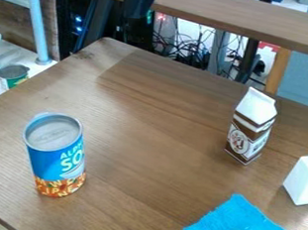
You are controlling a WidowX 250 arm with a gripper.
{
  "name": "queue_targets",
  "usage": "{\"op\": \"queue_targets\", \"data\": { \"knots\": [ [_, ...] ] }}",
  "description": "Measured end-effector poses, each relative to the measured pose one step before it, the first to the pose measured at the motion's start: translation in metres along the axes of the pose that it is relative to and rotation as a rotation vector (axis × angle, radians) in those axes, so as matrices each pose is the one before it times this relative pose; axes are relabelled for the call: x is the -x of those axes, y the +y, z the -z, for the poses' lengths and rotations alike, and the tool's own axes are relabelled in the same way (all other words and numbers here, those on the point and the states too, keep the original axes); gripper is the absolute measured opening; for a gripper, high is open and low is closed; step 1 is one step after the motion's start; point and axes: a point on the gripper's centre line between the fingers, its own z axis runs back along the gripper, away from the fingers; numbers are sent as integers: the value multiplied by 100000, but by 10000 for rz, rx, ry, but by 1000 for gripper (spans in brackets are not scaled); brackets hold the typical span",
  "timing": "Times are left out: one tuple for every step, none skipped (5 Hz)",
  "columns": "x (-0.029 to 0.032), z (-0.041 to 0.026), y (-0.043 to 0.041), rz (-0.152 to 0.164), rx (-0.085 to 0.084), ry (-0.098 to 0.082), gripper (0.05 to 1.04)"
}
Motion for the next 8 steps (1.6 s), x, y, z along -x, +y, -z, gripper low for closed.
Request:
{"op": "queue_targets", "data": {
  "knots": [
    [-286, 854, -193, 47, 42, 320, 1001],
    [771, 1372, -275, -86, 329, 256, 1001],
    [1615, 162, 1166, -127, 115, -502, 1001],
    [1492, 419, 167, 284, -49, -378, 1001],
    [2187, 1245, 445, 54, -229, -559, 1001],
    [2162, 1405, 661, 42, -120, -410, 1001],
    [2556, 2161, 1399, -350, 102, 26, 1001],
    [1446, 2522, 774, 145, 63, 97, 1001]
  ]
}}
